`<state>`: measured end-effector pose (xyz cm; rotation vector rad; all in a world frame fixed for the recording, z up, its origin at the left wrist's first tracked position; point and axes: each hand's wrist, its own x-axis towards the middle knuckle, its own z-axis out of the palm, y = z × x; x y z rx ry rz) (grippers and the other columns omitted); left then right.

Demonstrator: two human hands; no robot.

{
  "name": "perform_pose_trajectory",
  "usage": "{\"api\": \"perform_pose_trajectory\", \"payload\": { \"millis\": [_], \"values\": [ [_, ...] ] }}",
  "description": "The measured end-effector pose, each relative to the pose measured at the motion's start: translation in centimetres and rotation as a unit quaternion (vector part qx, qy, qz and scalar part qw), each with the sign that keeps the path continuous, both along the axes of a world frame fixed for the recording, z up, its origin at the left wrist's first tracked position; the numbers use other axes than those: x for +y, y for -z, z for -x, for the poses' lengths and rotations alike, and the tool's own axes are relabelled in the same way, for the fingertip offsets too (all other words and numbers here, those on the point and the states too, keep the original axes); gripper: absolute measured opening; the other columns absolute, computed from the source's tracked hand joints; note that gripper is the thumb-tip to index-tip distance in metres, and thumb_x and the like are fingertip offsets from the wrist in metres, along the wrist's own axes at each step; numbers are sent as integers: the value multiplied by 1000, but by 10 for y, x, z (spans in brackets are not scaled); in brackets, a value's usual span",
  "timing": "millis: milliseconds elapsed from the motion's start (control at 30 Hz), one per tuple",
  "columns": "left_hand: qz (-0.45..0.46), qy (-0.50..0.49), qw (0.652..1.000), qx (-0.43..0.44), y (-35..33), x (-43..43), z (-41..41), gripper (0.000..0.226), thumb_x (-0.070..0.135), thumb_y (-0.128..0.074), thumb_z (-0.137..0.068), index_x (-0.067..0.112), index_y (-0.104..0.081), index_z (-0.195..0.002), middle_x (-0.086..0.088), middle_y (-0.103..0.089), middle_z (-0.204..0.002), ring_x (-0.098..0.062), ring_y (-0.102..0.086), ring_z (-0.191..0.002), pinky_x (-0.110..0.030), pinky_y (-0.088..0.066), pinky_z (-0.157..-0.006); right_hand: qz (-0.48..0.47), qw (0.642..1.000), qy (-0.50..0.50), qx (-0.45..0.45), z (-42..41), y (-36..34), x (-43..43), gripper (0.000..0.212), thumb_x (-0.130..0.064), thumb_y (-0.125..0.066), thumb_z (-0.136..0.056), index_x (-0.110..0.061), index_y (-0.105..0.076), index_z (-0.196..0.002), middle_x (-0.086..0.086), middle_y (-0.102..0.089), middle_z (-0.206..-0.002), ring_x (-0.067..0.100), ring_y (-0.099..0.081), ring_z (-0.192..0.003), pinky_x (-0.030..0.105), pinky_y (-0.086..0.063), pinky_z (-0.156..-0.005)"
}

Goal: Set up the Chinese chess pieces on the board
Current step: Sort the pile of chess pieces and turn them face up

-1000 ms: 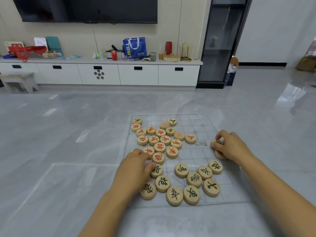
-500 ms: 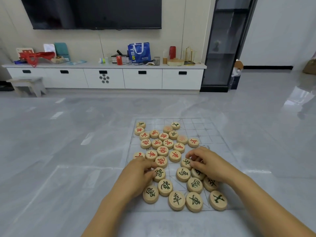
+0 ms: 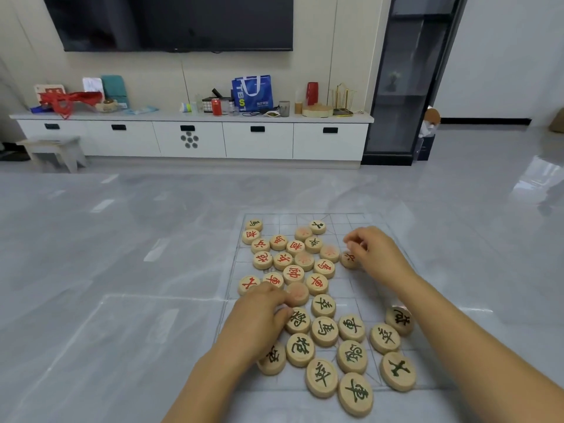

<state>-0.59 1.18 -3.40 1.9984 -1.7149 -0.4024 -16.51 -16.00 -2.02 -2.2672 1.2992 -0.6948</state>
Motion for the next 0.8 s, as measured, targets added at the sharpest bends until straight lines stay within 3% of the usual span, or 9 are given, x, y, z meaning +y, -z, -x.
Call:
{"api": "perform_pose_trajectory", "payload": {
  "millis": [100, 167, 267, 367, 433, 633, 800],
  "values": [
    [2, -4, 1000, 9, 0, 1, -5, 27, 27, -47, -94, 29, -61, -117, 6, -53, -122, -11, -47, -113, -24, -39, -96, 36, 998, -29, 33, -21, 5, -30, 29, -16, -45, -94, -16, -57, -121, 5, -47, -129, 18, -51, -107, 30, -42, -92],
    [3, -7, 1000, 12, 0, 0, -7, 27, 28, -47, -93, 31, -61, -116, 7, -54, -121, -11, -47, -113, -25, -39, -96, 43, 995, -62, 69, -39, 7, -44, 36, -12, -42, -95, -18, -50, -130, 3, -38, -143, 21, -39, -128, 32, -33, -105],
    [0, -8, 1000, 9, -1, -2, -8, 27, 28, -47, -93, 30, -61, -115, 5, -54, -119, -13, -47, -113, -29, -40, -97, 23, 983, -102, 148, -61, 11, -59, 47, -6, -36, -94, -22, -41, -138, -1, -24, -153, 23, -23, -139, 33, -23, -112],
    [-8, -3, 1000, -2, -1, -2, -8, 28, 29, -48, -92, 29, -60, -117, 3, -53, -119, -14, -45, -114, -30, -39, -98, 17, 970, -112, 215, -73, 12, -70, 45, -7, -36, -94, -23, -44, -136, 4, -34, -148, 27, -32, -134, 40, -31, -109],
    [-13, 1, 1000, -10, -1, -2, -9, 29, 30, -48, -92, 28, -58, -119, 3, -52, -121, -14, -43, -115, -30, -38, -99, 21, 969, -94, 228, -78, 10, -74, 36, -19, -40, -96, -22, -49, -131, 9, -45, -138, 29, -42, -124, 41, -38, -102],
    [-18, 9, 1000, -20, -2, -3, -12, 32, 30, -49, -92, 26, -55, -123, 3, -50, -126, -15, -44, -118, -31, -38, -101, -38, 985, -15, 166, -62, -1, -80, 40, -24, -57, -88, -13, -51, -126, 12, -52, -130, 29, -51, -115, 36, -42, -92],
    [-17, 12, 1000, -20, -1, 0, -13, 33, 30, -49, -92, 26, -54, -124, 4, -49, -127, -14, -44, -118, -30, -38, -101, -48, 980, 47, 187, -16, -1, -80, 40, -25, -64, -83, -12, -57, -121, 14, -53, -126, 31, -53, -110, 34, -43, -87]
  ]
}}
